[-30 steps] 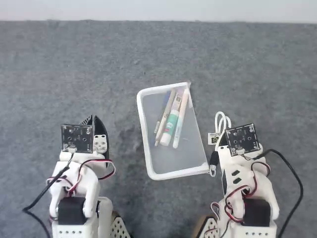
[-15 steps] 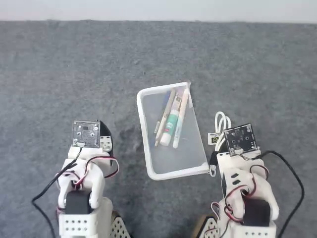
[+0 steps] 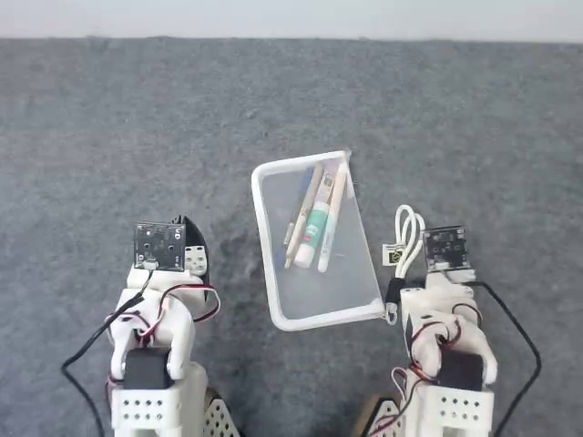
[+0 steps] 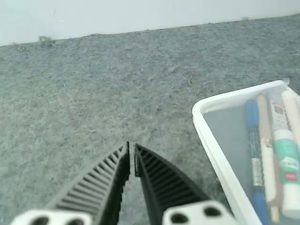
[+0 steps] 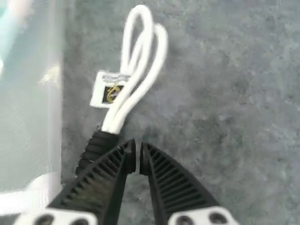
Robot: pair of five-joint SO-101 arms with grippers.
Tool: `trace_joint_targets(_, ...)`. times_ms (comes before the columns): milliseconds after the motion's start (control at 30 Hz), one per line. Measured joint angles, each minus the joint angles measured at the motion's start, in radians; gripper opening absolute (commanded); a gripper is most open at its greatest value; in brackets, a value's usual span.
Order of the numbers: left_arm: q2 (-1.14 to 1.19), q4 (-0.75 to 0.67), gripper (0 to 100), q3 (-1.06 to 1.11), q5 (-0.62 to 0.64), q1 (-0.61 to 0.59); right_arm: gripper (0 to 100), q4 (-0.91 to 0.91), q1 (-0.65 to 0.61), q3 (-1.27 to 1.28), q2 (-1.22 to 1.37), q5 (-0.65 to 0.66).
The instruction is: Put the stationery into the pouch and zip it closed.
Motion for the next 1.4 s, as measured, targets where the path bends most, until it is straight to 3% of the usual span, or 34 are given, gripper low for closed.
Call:
trace_joint_targets(333,0.000,-0.002,1,0.021,0.000,0.003,0.6,0.000,0.005,0.000,0.000,-0.020)
trace_joint_targets(667,0.000,0.003,1,0.046,0.002,0.118,0.6,0.098,-0.061,0.000,0.000,-0.020)
trace_joint_targets(1400,0.000,0.350,1,0.046,0.000,0.169,0.6,0.160,-0.087,0.000,0.000,-0.020)
